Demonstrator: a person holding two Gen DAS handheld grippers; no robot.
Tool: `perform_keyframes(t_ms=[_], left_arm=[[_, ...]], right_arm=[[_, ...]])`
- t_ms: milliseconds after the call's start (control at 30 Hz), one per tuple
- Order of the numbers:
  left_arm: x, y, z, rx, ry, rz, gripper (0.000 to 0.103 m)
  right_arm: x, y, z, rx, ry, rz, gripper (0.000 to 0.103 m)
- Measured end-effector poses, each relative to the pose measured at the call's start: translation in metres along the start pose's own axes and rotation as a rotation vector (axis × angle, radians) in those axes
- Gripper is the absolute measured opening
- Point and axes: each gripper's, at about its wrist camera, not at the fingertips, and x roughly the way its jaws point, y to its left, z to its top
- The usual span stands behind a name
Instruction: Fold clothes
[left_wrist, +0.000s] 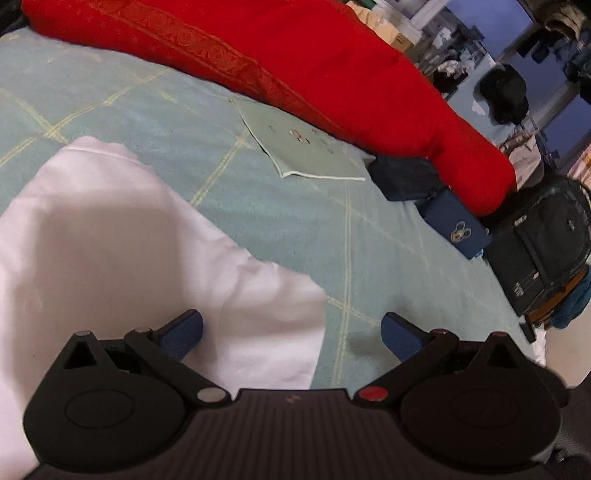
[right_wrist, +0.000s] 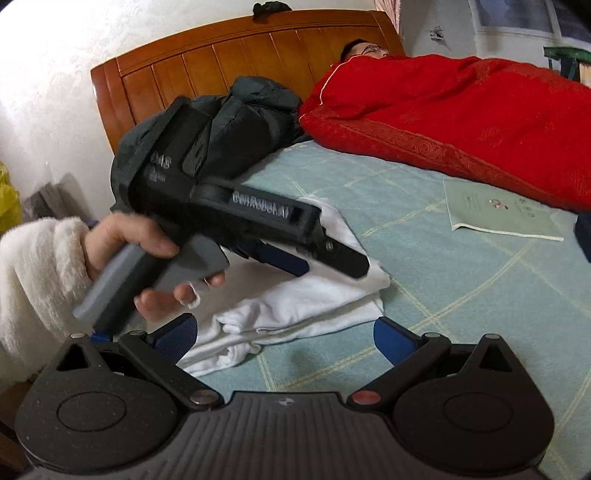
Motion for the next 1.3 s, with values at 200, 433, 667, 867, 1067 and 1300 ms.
perform_keyframes(t_ms=[200,433,667,867,1067,1300], left_arm=[[-0.017,-0.009,-0.01,-0.026,0.003,-0.028,0.102],[-0.02,-0.01,-0.024,-0.076,0.006,-0.036,0.102],[-0.03,-0.017,-0.057,-0.087,0.017,-0.032,0.102],[-0.072,-0.026,-0.076,-0.084,-0.076,-0.029,0.102],[-0.088,-0.03,-0.114,-0.019,-0.064,0.07,0.102],[-0.092,-0.048,-0.152,0.072,-0.065,0.18,0.102]], right_arm=[[-0.016,0.003,-0.001,-0.023,-0.011,0.027,0.103],[-0.028,0.004,-0.001,-0.057,-0.025,0.02,0.103],[-0.046,-0.003,-0.001,-0.057,-0.058,0.012,0.103],[-0.046,-0.003,-0.002,-0.06,-0.042,-0.007,0.103],[-0.047,-0.007,-0.001,-0.034,-0.041,-0.005,0.103],[-0.045,-0.014,-0.001,-0.005,-0.032,-0.013,0.103]])
